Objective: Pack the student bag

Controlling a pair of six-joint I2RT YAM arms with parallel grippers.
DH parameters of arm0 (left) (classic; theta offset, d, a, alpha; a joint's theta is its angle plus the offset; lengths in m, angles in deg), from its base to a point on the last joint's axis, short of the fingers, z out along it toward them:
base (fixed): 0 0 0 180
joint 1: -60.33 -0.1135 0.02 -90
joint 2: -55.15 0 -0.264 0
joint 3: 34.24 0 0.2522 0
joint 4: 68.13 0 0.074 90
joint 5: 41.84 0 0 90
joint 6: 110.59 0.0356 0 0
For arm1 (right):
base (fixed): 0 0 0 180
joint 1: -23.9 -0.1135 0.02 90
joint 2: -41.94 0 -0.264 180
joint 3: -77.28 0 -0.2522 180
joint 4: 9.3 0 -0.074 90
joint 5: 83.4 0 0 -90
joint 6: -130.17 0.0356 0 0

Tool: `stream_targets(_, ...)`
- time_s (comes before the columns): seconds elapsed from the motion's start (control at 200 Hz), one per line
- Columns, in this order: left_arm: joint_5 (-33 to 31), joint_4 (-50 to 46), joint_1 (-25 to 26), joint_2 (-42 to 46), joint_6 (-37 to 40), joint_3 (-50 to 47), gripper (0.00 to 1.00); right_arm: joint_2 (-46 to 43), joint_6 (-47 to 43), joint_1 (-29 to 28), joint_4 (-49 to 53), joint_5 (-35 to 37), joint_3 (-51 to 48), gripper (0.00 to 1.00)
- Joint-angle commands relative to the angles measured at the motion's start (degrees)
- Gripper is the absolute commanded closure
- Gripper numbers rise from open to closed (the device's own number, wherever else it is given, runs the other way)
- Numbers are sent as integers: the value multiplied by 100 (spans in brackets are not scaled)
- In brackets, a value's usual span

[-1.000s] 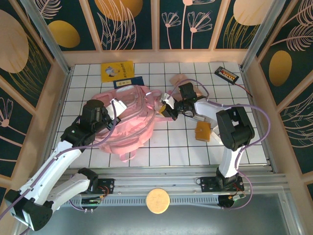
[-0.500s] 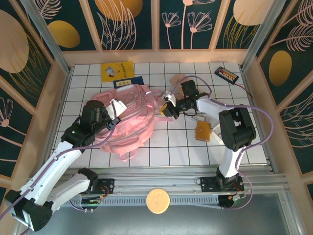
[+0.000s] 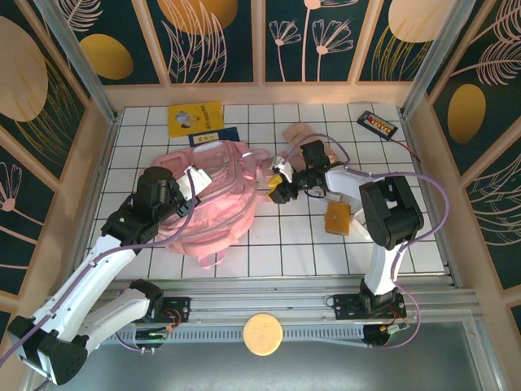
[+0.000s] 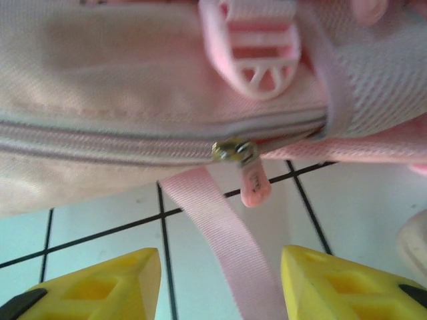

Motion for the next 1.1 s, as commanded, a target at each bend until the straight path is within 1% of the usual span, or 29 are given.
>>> stream_targets(0.0, -40, 288, -53, 178, 149, 424, 100, 130, 103, -96, -1016, 142, 4, 45)
stream_targets(0.04, -30, 243, -51, 162, 153, 460, 100, 221, 158, -122, -1181, 179, 43, 42)
stream_targets(0.16, -56, 141, -53, 145, 190, 534, 100, 519, 246, -202, -1434, 139, 214, 40)
stream_targets(0.37, -106, 42, -49, 125, 176, 647, 100, 880, 239, -303, -1401, -14, 459, 40)
stream_targets(0.565, -87, 15, -60, 31, 185, 682, 100, 1057, 443, -327, -1715, 83, 540, 40)
stream_targets(0.736, -48, 94, -58, -83, 200, 686, 100, 1211, 460, -340, -1702, 218, 696, 42)
stream_targets(0.776, -48, 102, -61, -108, 211, 682, 100, 1234, 439, -337, -1670, 222, 730, 46)
stream_targets(0.821, -53, 111, -62, -125, 228, 684, 100, 1247, 436, -337, -1647, 221, 751, 55)
stream_targets(0.871, -54, 112, -75, -136, 242, 682, 100, 1255, 419, -343, -1577, 220, 786, 70)
stream_targets(0.886, -50, 118, -79, -144, 246, 682, 100, 1247, 409, -337, -1555, 227, 788, 76)
stream_targets(0.901, -56, 120, -86, -147, 246, 682, 100, 1242, 404, -337, -1534, 233, 791, 78)
stream_targets(0.911, -62, 125, -87, -147, 246, 686, 100, 1234, 392, -339, -1506, 241, 789, 82)
stream_targets(1.006, -158, 154, -119, -147, 264, 682, 100, 1100, 284, -336, -1328, 337, 692, 100)
stream_targets(1.096, -440, 173, -123, -128, 361, 674, 100, 918, 119, -318, -1039, 458, 574, 100)
